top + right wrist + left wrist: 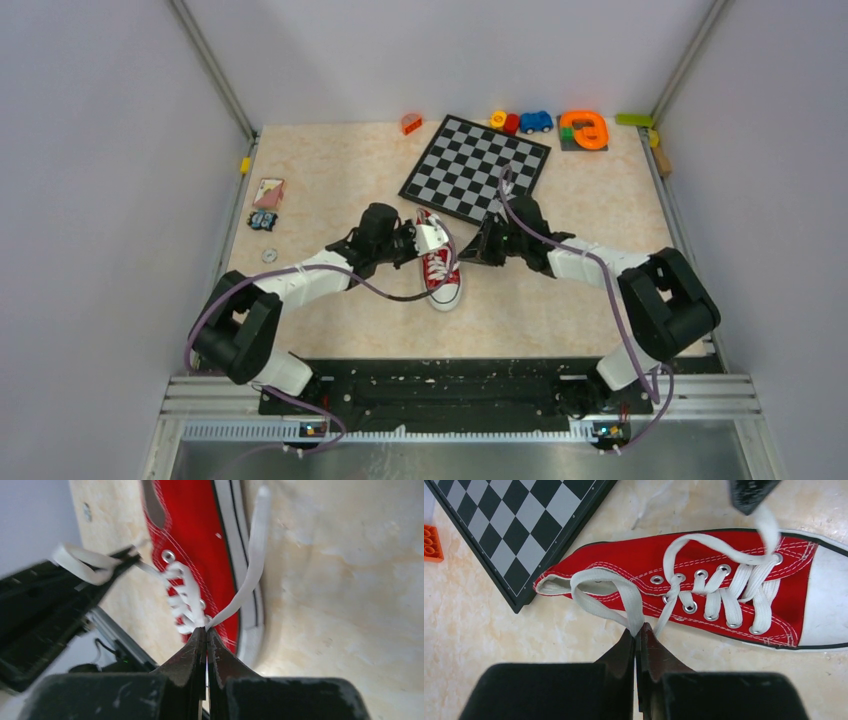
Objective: Tie the shoes
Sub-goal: Wrap the shoelace around the shoelace.
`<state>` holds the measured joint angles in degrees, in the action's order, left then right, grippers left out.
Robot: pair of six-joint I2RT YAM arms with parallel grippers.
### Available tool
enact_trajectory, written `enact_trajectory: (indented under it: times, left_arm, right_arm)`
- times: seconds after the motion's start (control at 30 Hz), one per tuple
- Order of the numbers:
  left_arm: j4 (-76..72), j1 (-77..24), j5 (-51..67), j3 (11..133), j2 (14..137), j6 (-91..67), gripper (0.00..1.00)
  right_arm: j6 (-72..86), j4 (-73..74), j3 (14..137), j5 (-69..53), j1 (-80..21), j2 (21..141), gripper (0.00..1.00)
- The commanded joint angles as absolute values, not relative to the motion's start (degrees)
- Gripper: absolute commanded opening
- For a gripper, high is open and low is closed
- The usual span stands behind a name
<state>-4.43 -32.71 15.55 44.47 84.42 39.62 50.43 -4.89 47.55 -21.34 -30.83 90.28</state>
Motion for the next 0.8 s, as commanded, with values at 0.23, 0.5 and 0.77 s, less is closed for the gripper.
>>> enact_trajectory:
  times: [0.23, 0.5, 0.77]
  left_arm:
    - [-5.14, -32.53, 17.66, 46.15, 83.6, 42.42, 0.0]
    - [-9.48, -32.61, 18.09, 42.95, 83.38, 40.97, 0.0]
    - [-11.0, -32.62, 18.7, 42.64, 83.87, 41.16, 0.0]
  right_arm:
    - [26.89, 2.26, 40.25, -27.67, -31.99, 83.35, 0.09]
    - [18.2, 4.07, 42.26, -24.28, -32.08, 78.94, 0.4]
    - [5.75, 4.41, 41.09, -25.53, -32.24, 71.83, 0.52]
